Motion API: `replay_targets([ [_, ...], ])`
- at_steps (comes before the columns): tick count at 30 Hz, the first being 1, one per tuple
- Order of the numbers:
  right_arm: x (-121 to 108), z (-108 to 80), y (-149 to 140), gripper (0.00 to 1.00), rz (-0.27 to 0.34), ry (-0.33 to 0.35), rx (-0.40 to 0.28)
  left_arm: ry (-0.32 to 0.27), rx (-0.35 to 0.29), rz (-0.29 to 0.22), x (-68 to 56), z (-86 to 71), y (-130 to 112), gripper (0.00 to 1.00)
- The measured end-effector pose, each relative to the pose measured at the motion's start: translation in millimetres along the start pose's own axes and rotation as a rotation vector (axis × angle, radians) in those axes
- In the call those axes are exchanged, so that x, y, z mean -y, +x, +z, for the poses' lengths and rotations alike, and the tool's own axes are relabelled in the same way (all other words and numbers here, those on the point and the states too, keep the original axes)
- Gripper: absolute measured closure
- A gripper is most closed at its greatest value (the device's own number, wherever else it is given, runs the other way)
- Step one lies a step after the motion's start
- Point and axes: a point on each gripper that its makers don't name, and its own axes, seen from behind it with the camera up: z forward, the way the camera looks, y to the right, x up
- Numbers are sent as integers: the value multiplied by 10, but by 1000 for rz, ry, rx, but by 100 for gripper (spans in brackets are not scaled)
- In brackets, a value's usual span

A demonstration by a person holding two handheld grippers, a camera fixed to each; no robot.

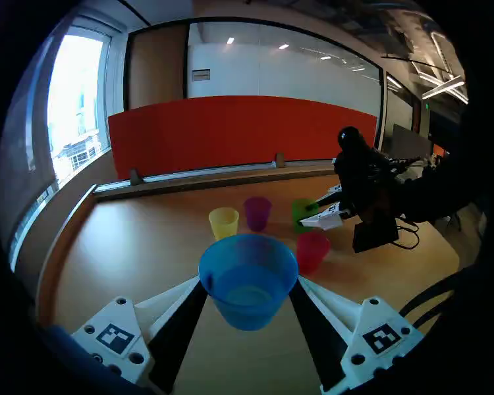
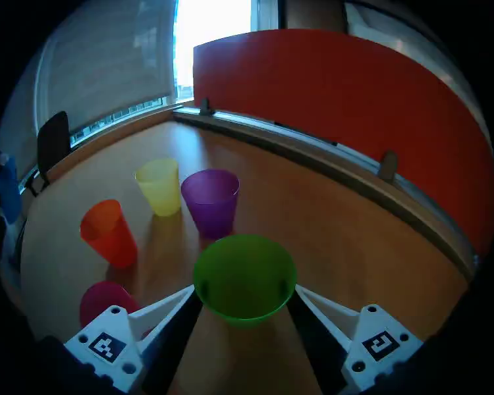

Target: Pour water

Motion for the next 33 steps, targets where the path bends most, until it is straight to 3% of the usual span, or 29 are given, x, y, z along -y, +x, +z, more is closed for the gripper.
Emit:
replay_targets([
  [9, 46, -273, 212, 12, 13, -9, -57, -12, -19, 6, -22, -6, 98, 16],
  [18, 174, -803, 606, 12, 20, -34, -165, -33, -60, 25, -68, -44, 310, 16],
  [33, 392, -1768, 1266, 12, 25, -118, -360, -90, -116, 71, -193, -240, 577, 16],
])
